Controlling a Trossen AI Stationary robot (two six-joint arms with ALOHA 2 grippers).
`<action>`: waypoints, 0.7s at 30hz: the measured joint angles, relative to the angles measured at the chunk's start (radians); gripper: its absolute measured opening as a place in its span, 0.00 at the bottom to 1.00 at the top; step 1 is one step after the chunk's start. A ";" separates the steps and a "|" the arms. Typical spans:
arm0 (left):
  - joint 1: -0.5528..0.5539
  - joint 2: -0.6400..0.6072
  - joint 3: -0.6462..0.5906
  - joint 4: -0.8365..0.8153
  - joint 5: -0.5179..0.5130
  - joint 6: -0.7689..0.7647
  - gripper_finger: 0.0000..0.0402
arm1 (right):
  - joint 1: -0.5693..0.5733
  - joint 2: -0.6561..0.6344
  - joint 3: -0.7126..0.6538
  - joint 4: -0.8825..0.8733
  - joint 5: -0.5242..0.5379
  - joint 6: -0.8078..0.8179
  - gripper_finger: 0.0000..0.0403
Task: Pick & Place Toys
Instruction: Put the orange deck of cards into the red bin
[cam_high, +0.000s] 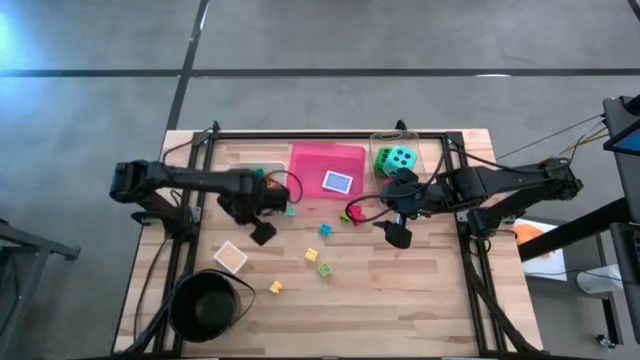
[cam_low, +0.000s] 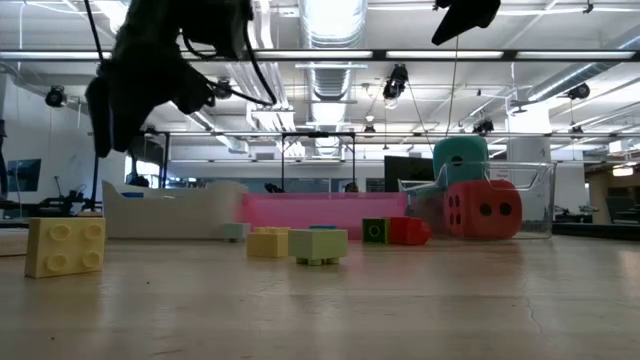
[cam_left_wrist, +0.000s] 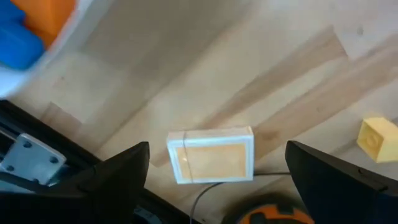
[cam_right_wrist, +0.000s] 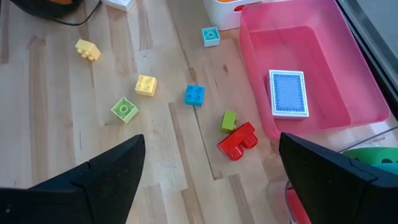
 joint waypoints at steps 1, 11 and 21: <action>-0.019 0.000 -0.001 0.002 0.000 -0.019 0.93 | 0.000 0.000 0.000 0.000 0.000 -0.001 0.90; -0.105 0.001 -0.114 0.051 0.074 -0.211 0.93 | 0.000 0.000 0.000 0.000 0.000 -0.003 0.90; -0.159 0.002 -0.216 0.165 0.130 -0.234 0.93 | 0.000 0.000 0.000 -0.001 -0.008 -0.003 0.90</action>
